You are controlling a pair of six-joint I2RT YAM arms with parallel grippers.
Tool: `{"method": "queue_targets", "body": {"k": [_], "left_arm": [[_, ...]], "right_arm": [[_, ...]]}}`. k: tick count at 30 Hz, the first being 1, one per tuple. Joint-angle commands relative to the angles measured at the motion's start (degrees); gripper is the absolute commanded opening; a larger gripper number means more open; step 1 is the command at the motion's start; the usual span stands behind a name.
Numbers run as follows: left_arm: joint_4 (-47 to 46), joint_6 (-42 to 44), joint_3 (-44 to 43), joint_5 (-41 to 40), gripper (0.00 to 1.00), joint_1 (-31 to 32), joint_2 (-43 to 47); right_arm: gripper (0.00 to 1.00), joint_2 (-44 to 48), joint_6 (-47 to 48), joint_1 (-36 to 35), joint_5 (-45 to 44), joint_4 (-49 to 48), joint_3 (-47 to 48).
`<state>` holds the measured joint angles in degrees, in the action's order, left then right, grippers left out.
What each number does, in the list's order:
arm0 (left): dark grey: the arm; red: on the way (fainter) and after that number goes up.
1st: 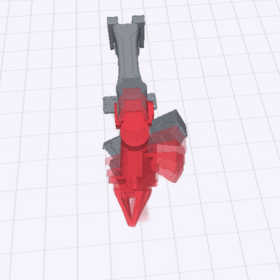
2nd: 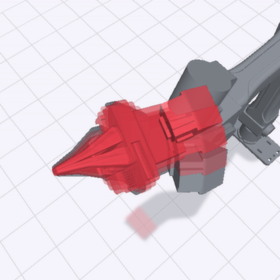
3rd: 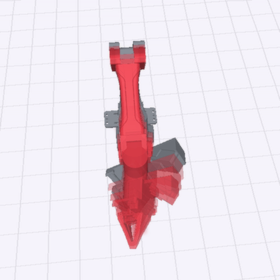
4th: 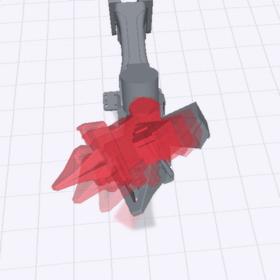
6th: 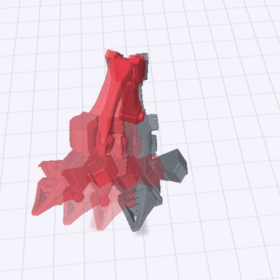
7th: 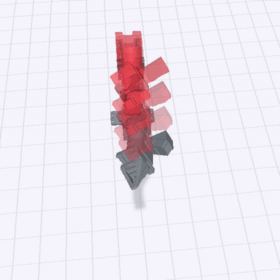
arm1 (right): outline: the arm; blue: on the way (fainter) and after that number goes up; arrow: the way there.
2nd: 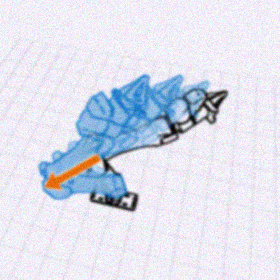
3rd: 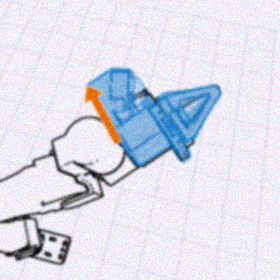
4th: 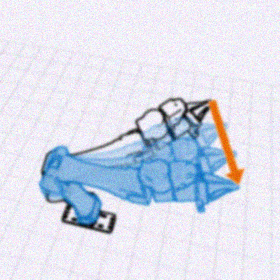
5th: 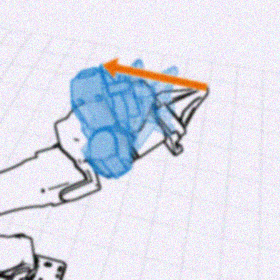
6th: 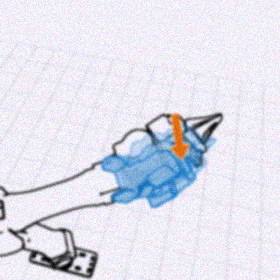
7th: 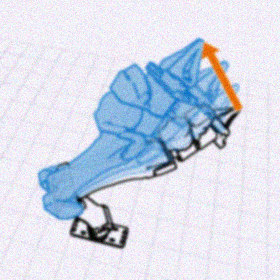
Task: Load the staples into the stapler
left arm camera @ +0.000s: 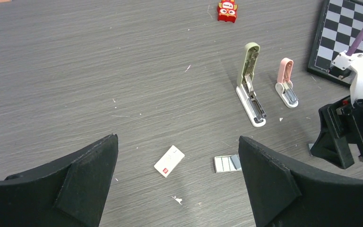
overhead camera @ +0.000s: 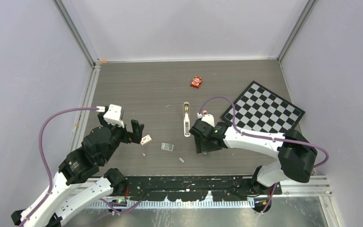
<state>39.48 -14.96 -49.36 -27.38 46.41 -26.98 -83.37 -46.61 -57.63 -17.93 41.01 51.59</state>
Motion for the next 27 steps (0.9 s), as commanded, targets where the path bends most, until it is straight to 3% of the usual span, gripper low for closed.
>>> {"method": "queue_targets", "body": {"k": [1,4,9,18,27], "left_arm": [[-0.5,2.3,-0.1,1.9,1.0,-0.1,-0.2],[-0.7,2.2,0.4,2.9,1.0,0.0,-0.8],[-0.4,2.6,0.3,2.6,1.0,-0.1,-0.7],[-1.2,3.8,0.8,2.5,1.0,0.0,-0.5],[-1.9,4.8,1.7,4.5,1.0,-0.1,-0.8]], "right_arm": [[0.66,2.6,12.8,3.6,3.7,1.6,3.3],[0.61,1.8,10.9,9.1,4.4,3.8,5.1],[0.57,1.2,-3.2,10.5,0.5,1.8,3.2],[0.53,-1.7,-22.4,5.4,-6.8,2.6,2.0],[0.45,-5.8,-26.7,2.1,-7.5,2.6,2.1]]}}
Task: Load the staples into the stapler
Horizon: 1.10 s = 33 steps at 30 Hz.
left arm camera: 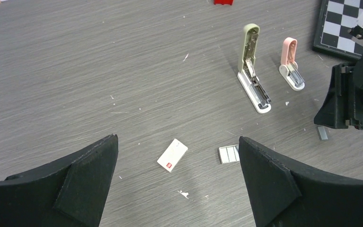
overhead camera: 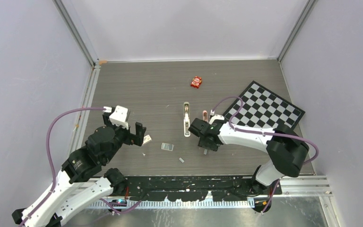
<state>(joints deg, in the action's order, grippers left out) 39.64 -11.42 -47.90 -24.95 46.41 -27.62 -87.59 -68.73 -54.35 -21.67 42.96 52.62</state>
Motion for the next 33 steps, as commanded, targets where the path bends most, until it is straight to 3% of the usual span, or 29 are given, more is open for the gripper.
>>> {"method": "queue_targets", "body": {"k": [1,21,33], "left_arm": [[-2.1,1.2,0.3,2.5,1.0,-0.1,-0.2],[-2.3,1.2,0.4,3.1,1.0,-0.1,0.2],[-3.5,3.1,1.3,3.4,1.0,-0.1,-0.2]], "right_arm": [[0.44,-2.0,-4.8,-1.5,-3.9,0.8,1.3],[0.4,-2.9,-5.1,-4.0,-2.1,-1.3,-1.9],[0.35,-1.5,2.3,-3.9,0.7,-6.4,-4.3]]}}
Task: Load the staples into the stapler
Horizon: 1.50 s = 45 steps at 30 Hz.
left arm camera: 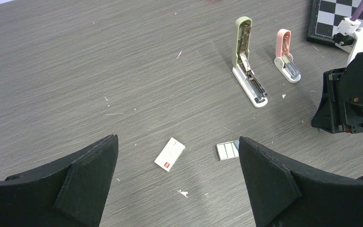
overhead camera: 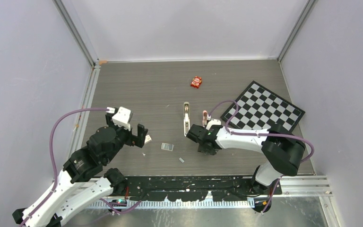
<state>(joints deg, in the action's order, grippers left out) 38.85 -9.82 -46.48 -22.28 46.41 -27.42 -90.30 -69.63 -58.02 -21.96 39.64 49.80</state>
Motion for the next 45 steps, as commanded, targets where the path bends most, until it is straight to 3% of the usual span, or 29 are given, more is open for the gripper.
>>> {"method": "queue_targets", "body": {"k": [1,9,33,40,45], "left_arm": [[-2.6,1.5,-0.1,0.7,1.0,-0.1,-0.4],[-2.8,1.5,0.5,0.6,1.0,-0.1,0.8],[-2.0,1.4,0.7,-0.9,1.0,0.0,2.4],[-1.8,1.3,0.6,-1.2,1.0,-0.1,2.4],[-1.8,1.4,0.7,-1.7,1.0,-0.1,2.4]], "right_arm": [[0.34,1.2,3.7,-0.2,1.6,-3.7,-1.9],[0.29,2.0,6.8,-0.2,3.5,-7.1,-3.5],[0.24,-0.8,20.1,0.9,1.5,-5.5,3.3],[0.24,1.9,28.8,6.9,-0.2,-3.8,7.9],[0.24,3.3,36.7,14.0,4.2,-5.4,9.9]]}}
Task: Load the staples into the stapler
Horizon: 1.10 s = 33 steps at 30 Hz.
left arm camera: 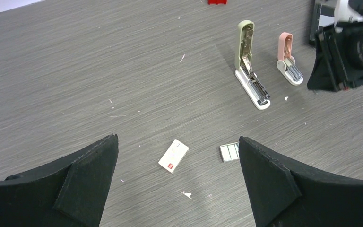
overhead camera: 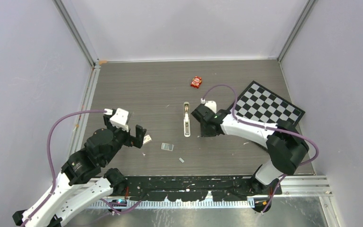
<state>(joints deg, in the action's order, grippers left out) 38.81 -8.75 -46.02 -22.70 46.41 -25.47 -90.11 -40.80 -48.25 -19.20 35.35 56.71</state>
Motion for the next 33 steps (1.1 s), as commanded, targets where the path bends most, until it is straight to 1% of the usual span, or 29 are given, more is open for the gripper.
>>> {"method": "queue_targets", "body": {"k": [1,5,10,17,33], "left_arm": [[-1.7,0.3,0.2,-1.4,1.0,0.0,0.4],[-1.7,0.3,0.2,-1.4,1.0,-0.1,-0.2],[-1.5,0.6,0.1,-2.1,1.0,-0.1,-1.1],[-1.9,1.1,0.3,-2.6,1.0,-0.1,-1.4],[-2.1,1.4,0.3,-2.6,1.0,-0.1,-1.6]], "right_arm": [[0.24,3.1,9.6,5.4,1.8,-1.6,3.3],[0.24,1.7,13.7,9.9,3.5,-2.5,4.9],[0.24,-0.9,15.8,12.2,5.0,-3.1,6.7],[0.25,-3.0,16.1,12.3,8.7,-4.2,7.6],[0.25,-5.3,15.3,12.3,9.7,-7.2,7.7]]}}
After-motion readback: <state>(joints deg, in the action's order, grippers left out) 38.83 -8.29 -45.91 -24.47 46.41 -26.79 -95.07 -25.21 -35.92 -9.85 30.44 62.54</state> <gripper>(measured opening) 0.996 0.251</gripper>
